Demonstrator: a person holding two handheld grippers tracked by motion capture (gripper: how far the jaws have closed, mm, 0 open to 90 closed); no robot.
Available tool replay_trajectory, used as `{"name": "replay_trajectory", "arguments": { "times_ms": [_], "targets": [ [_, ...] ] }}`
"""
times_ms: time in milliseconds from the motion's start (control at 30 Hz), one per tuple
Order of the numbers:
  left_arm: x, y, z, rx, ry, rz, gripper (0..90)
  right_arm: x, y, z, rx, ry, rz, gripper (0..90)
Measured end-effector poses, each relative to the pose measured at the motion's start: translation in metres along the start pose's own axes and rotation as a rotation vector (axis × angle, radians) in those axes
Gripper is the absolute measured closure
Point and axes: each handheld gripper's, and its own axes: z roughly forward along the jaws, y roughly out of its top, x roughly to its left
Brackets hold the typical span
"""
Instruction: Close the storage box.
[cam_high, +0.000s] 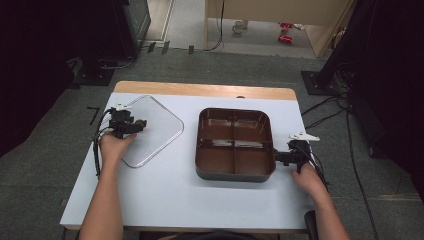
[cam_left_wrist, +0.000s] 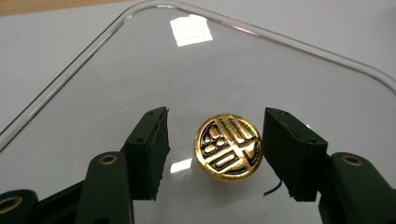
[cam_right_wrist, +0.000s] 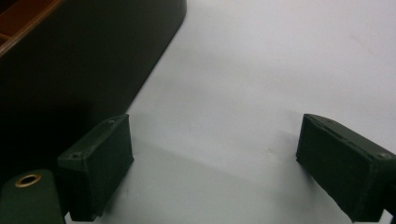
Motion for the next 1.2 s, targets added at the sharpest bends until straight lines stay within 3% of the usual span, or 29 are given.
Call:
{"name": "replay_trajectory", "arguments": {
  "times_ms": [133,333,433,767,1200],
  "targets": [
    [-0.003,-0.004,0.003,0.014,0.018,0.005,45.7,0.000,0.000,0.000,0.000,0.000,0.000,10.3],
    [-0.011,-0.008,0.005,-0.011,0.038,0.035,55.4,0.000,0.000,0.000,0.000,0.000,-0.001,10.3],
    [-0.012,-0.008,0.005,-0.021,0.043,0.027,58.8,0.000,0.000,0.000,0.000,0.000,-0.001,10.3],
    [-0.010,0.000,0.001,0.012,0.017,0.061,59.4,0.000,0.000,0.000,0.000,0.000,0.000,10.3],
    [-0.036,0.028,-0.037,-0.078,-0.081,0.133,59.4,0.000,0.000,0.000,0.001,-0.001,0.001,10.4]
  ]
}}
